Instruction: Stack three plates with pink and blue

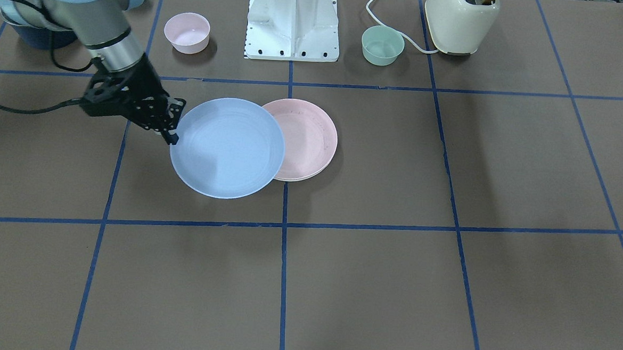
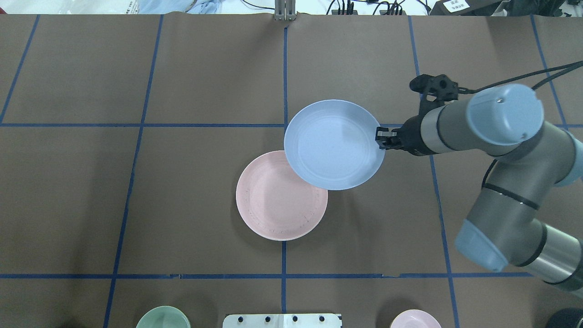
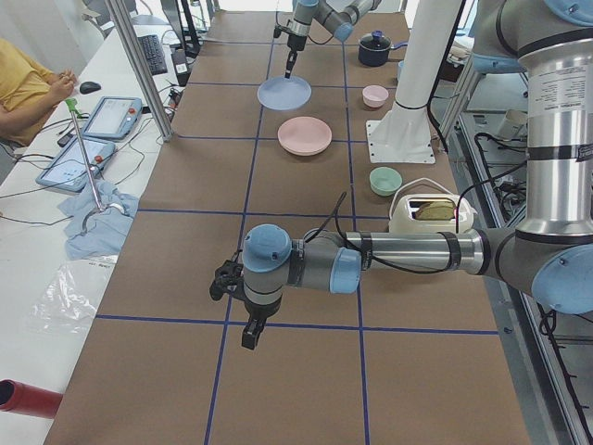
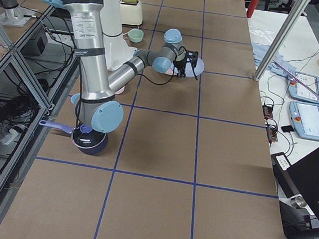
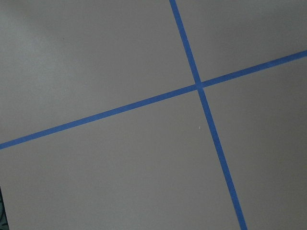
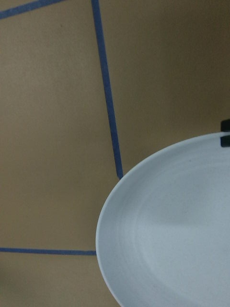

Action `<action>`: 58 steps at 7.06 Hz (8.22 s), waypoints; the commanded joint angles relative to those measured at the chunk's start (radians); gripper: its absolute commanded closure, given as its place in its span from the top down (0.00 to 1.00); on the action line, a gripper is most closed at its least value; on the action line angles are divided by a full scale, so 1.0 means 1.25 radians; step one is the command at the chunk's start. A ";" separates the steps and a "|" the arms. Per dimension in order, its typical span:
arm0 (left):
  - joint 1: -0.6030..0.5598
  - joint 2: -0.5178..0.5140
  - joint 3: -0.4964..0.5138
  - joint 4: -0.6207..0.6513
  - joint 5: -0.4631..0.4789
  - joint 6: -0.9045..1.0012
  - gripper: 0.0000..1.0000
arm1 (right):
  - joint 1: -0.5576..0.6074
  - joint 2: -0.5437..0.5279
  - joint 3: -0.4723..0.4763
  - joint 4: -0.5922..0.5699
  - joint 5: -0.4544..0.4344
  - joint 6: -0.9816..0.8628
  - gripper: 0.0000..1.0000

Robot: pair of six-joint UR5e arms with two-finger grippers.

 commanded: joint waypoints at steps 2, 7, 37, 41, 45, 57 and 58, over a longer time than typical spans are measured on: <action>0.000 0.000 0.001 -0.001 0.000 0.000 1.00 | -0.137 0.072 -0.008 -0.070 -0.144 0.068 0.00; 0.000 0.000 0.003 -0.003 0.000 0.000 1.00 | -0.192 0.117 -0.070 -0.070 -0.236 0.085 1.00; 0.048 0.046 -0.080 0.134 -0.015 -0.047 1.00 | 0.766 -0.437 -0.155 -0.281 0.401 -1.271 1.00; 0.048 0.044 -0.081 0.134 -0.016 -0.047 1.00 | 0.766 -0.437 -0.160 -0.280 0.401 -1.271 1.00; 0.048 0.043 -0.081 0.134 -0.016 -0.047 1.00 | 0.766 -0.436 -0.159 -0.280 0.402 -1.271 1.00; 0.048 0.044 -0.074 0.134 -0.015 -0.047 1.00 | 0.766 -0.435 -0.160 -0.280 0.404 -1.271 1.00; 0.048 0.044 -0.074 0.134 -0.015 -0.047 1.00 | 0.766 -0.435 -0.160 -0.280 0.408 -1.271 1.00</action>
